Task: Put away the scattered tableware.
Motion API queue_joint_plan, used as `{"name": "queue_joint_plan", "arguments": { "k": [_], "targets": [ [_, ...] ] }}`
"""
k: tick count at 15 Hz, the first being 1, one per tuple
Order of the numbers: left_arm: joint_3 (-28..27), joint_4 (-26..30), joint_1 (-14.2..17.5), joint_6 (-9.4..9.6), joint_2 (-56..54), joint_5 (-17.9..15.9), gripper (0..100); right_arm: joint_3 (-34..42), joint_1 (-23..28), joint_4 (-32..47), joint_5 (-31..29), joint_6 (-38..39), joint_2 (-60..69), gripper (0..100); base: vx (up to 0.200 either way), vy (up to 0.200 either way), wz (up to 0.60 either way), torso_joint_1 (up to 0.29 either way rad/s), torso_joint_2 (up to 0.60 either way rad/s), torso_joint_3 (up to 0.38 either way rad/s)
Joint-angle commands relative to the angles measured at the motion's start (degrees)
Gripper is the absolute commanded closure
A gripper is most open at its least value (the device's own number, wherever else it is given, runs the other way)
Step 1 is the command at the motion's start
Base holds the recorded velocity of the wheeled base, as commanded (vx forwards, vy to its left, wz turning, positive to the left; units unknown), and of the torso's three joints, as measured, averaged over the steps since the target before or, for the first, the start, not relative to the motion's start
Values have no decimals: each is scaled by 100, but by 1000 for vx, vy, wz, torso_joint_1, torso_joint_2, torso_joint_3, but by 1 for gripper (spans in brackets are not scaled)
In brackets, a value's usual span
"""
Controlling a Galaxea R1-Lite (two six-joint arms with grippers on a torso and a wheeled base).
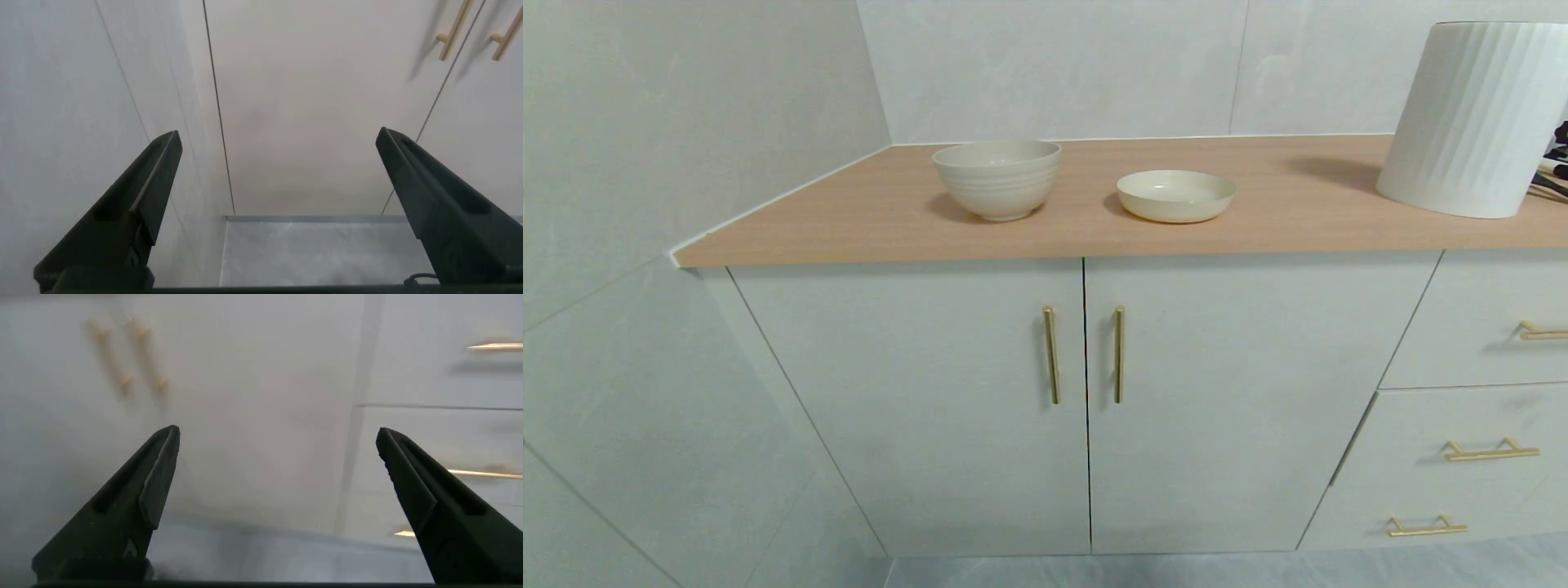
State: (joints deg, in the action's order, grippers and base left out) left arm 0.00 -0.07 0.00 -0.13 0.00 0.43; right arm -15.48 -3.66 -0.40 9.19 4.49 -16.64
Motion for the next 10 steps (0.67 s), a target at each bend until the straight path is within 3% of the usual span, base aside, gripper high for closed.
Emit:
{"name": "queue_joint_plan", "arguments": {
  "k": [1, 2, 5, 10],
  "targets": [
    [0, -1, 0, -4, 0, 1, 0, -1238, -777, -39, 953, 70, -3504, 0, 0, 0, 0, 0, 0, 0],
    [0, 7, 0, -4, 0, 1, 0, -1598, -1251, -65, 944, 88, -4304, 0, 0, 0, 0, 0, 0, 0],
    [0, -1, 0, -4, 0, 1, 0, -2345, -1972, -680, 953, 96, -6062, 0, 0, 0, 0, 0, 0, 0],
    [0, -1, 0, -4, 0, 1, 0, -3514, -2464, -1340, 953, 123, -7863, 0, 0, 0, 0, 0, 0, 0]
  ]
}}
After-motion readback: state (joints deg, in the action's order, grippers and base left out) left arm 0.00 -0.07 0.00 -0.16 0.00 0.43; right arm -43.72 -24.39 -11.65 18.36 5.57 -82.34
